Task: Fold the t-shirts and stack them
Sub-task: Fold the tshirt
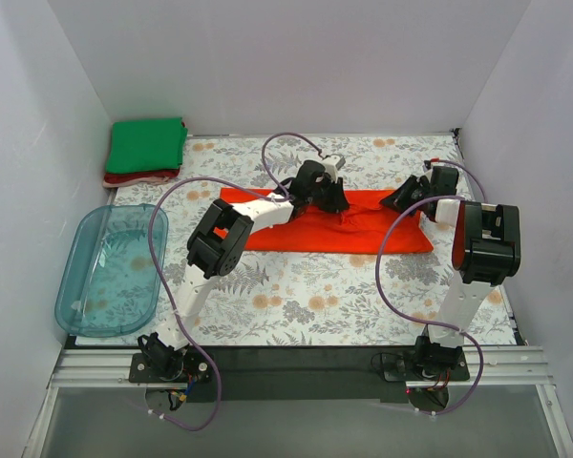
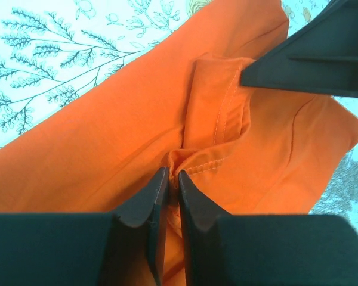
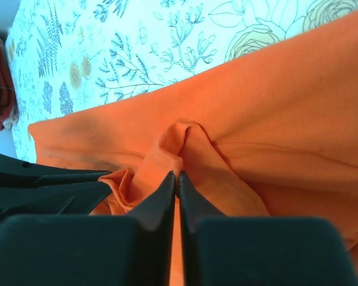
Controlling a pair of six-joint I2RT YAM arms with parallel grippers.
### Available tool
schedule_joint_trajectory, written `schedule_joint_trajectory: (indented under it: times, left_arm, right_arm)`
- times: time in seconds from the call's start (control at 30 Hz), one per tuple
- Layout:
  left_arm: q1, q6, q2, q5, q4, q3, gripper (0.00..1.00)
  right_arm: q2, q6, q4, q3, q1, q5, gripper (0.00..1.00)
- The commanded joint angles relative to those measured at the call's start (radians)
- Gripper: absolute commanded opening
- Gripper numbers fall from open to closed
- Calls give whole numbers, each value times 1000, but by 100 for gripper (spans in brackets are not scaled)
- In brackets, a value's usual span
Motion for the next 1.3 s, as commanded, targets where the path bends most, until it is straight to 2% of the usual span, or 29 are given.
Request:
schedule_joint_trajectory:
  times: [0.0, 0.17, 0.37, 0.67, 1.27]
  left_arm:
    - [-5, 50, -71, 17, 46, -34, 8]
    - [-5, 128, -123, 35, 118, -123, 0]
    - [-5, 179, -175, 26, 249, -241, 0]
    - [-5, 226, -192, 54, 402, -294, 0]
    - [-5, 349, -258, 144, 588, -453, 0]
  right_arm:
    - [1, -3, 26, 36, -6, -24, 3]
    - [-25, -6, 24, 24, -8, -27, 1]
    - [-82, 1, 20, -14, -12, -18, 1]
    - [-133, 0, 12, -59, -14, 3, 1]
    - [-214, 3, -9, -169, -28, 43, 1]
